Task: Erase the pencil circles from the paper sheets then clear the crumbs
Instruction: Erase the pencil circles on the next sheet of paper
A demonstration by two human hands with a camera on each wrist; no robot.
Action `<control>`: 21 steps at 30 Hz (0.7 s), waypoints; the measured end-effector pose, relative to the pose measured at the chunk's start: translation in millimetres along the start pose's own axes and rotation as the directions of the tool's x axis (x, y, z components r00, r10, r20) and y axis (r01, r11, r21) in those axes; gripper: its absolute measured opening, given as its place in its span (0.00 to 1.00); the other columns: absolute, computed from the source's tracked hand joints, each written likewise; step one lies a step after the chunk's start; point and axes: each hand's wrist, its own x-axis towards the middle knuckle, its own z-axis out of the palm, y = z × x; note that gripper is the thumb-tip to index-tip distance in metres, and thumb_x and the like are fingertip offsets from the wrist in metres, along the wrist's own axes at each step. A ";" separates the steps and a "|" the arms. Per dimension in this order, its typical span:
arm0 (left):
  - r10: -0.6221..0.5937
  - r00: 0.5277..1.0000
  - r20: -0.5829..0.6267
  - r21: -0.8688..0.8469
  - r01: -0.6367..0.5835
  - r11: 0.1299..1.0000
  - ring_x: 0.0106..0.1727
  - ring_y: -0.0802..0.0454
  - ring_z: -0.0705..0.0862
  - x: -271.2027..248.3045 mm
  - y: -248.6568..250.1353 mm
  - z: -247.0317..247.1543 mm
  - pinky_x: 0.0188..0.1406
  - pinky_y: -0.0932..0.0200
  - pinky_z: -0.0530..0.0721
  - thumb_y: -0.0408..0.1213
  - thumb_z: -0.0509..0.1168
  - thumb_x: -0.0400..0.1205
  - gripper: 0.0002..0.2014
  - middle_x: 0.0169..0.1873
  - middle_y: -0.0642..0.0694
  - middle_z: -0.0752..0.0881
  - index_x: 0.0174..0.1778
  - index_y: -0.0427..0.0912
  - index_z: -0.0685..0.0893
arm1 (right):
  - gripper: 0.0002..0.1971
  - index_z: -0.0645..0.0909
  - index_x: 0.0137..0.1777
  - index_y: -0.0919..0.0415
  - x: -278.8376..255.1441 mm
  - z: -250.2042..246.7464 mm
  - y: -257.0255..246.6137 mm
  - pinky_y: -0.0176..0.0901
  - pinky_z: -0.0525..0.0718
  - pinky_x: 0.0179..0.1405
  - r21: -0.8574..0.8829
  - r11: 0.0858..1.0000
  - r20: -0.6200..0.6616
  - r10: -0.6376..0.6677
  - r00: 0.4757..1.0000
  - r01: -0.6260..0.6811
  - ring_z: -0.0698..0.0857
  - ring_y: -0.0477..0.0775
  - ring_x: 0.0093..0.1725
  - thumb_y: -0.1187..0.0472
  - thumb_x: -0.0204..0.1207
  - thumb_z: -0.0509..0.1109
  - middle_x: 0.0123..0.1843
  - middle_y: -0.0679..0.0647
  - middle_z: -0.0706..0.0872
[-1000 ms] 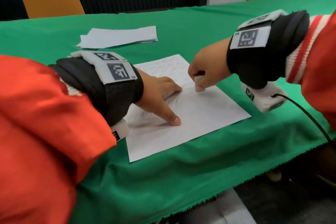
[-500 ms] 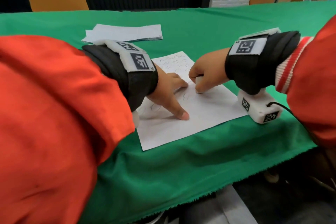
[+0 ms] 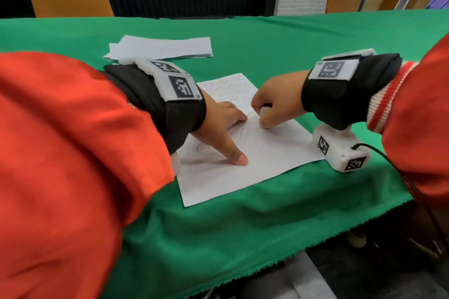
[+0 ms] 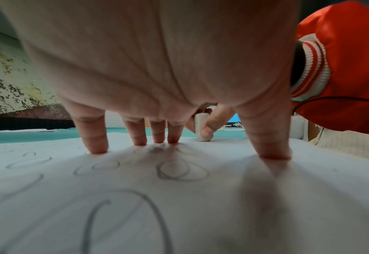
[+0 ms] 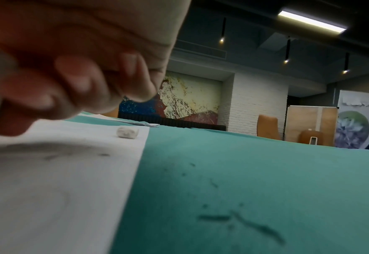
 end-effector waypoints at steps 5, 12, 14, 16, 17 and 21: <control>0.004 1.000 0.016 -0.003 -0.004 1.000 0.81 0.51 0.59 -0.9 -1.0 -0.2 0.79 0.48 0.59 0.68 0.63 0.72 0.49 0.82 0.58 0.50 0.83 0.54 0.46 | 0.12 0.73 0.29 0.52 -1.1 -2.6 -5.8 0.38 0.69 0.28 0.045 0.996 0.044 -0.084 0.995 0.082 0.75 0.46 0.29 0.54 0.73 0.67 0.29 0.46 0.77; 0.025 0.999 0.024 -0.027 -0.024 0.999 0.81 0.52 0.58 -2.2 -1.5 -3.8 0.77 0.50 0.58 0.65 0.65 0.74 0.48 0.82 0.56 0.51 0.83 0.53 0.48 | 0.09 0.74 0.33 0.52 2.3 -4.6 -10.7 0.36 0.69 0.27 0.008 1.000 0.102 -0.023 0.994 0.023 0.75 0.45 0.31 0.56 0.74 0.64 0.33 0.47 0.78; 0.024 1.000 0.017 -0.023 -0.024 0.999 0.81 0.52 0.58 -4.0 -0.6 -4.4 0.78 0.49 0.58 0.65 0.66 0.73 0.48 0.82 0.56 0.50 0.83 0.53 0.49 | 0.09 0.73 0.33 0.53 0.7 -6.1 -9.7 0.35 0.67 0.26 -0.007 1.000 0.091 0.005 0.996 -0.004 0.75 0.49 0.33 0.57 0.75 0.63 0.33 0.47 0.77; 0.023 1.000 -0.007 -0.013 -0.023 1.000 0.81 0.51 0.58 -5.9 -0.4 -4.6 0.78 0.48 0.58 0.65 0.66 0.73 0.47 0.82 0.56 0.50 0.83 0.53 0.51 | 0.08 0.73 0.36 0.56 -2.5 -8.6 -5.6 0.35 0.65 0.26 -0.048 0.998 0.039 0.043 0.998 -0.041 0.75 0.54 0.39 0.58 0.77 0.61 0.33 0.49 0.74; 0.023 1.000 -0.021 -0.015 -0.024 1.000 0.81 0.51 0.58 -7.1 -1.0 -4.8 0.78 0.49 0.58 0.65 0.65 0.74 0.46 0.82 0.56 0.50 0.83 0.53 0.52 | 0.08 0.72 0.38 0.57 -4.1 -9.9 -2.4 0.35 0.64 0.26 -0.067 0.996 -0.002 0.061 0.998 -0.061 0.74 0.55 0.41 0.58 0.78 0.60 0.33 0.50 0.73; 0.006 0.998 -0.055 -0.072 -0.010 0.997 0.81 0.52 0.58 -15.2 -8.3 -6.8 0.78 0.50 0.57 0.64 0.61 0.77 0.39 0.82 0.55 0.54 0.82 0.56 0.57 | 0.08 0.69 0.42 0.57 -15.1 -16.7 5.4 0.39 0.66 0.36 -0.044 0.990 -0.140 0.130 0.982 -0.137 0.71 0.57 0.44 0.57 0.82 0.55 0.39 0.51 0.71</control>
